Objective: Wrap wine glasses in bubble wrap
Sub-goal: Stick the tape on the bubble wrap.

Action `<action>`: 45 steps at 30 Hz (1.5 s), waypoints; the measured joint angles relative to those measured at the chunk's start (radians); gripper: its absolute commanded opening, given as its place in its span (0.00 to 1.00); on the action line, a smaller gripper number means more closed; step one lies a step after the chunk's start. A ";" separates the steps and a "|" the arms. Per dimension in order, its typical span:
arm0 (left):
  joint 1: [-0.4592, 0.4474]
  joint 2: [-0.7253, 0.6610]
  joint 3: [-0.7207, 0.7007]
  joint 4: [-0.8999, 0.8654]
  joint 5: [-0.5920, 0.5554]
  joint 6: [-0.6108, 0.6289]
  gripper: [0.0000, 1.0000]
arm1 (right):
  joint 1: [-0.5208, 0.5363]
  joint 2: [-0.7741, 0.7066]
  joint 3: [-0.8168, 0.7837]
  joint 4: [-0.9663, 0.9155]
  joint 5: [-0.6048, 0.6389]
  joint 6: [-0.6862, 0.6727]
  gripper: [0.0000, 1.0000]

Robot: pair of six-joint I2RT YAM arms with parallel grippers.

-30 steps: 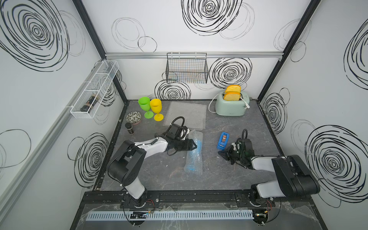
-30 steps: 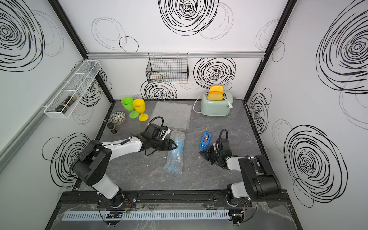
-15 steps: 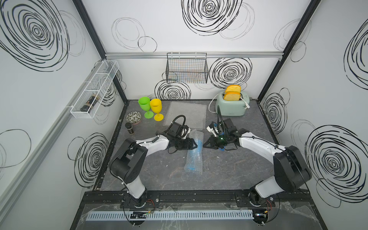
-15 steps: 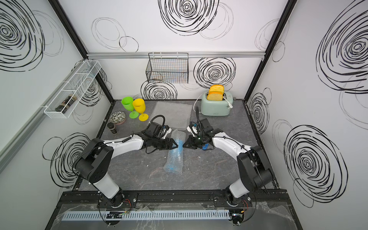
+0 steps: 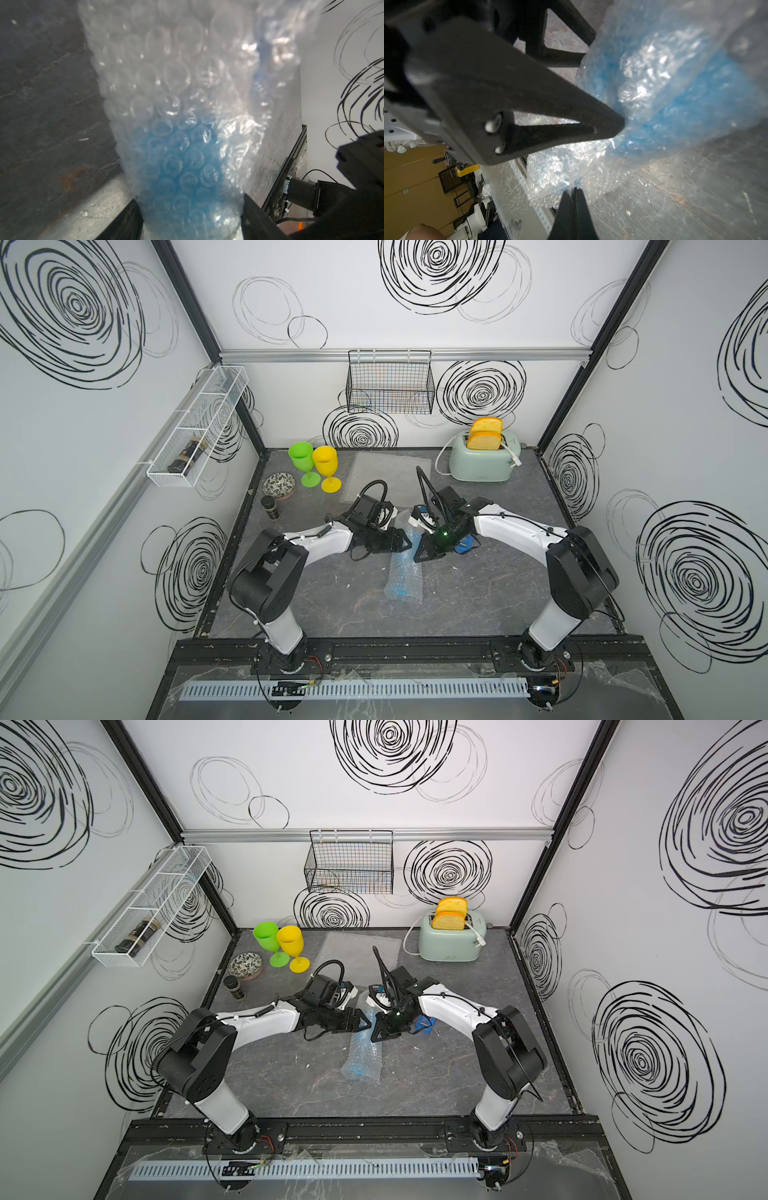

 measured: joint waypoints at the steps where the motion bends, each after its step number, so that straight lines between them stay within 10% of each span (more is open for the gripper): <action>1: 0.000 0.000 0.000 0.000 0.000 0.000 0.73 | 0.001 0.007 0.009 -0.003 0.003 -0.003 0.00; 45: -0.012 0.000 -0.001 0.009 -0.009 0.005 0.73 | 0.033 0.063 0.059 -0.023 0.222 0.244 0.32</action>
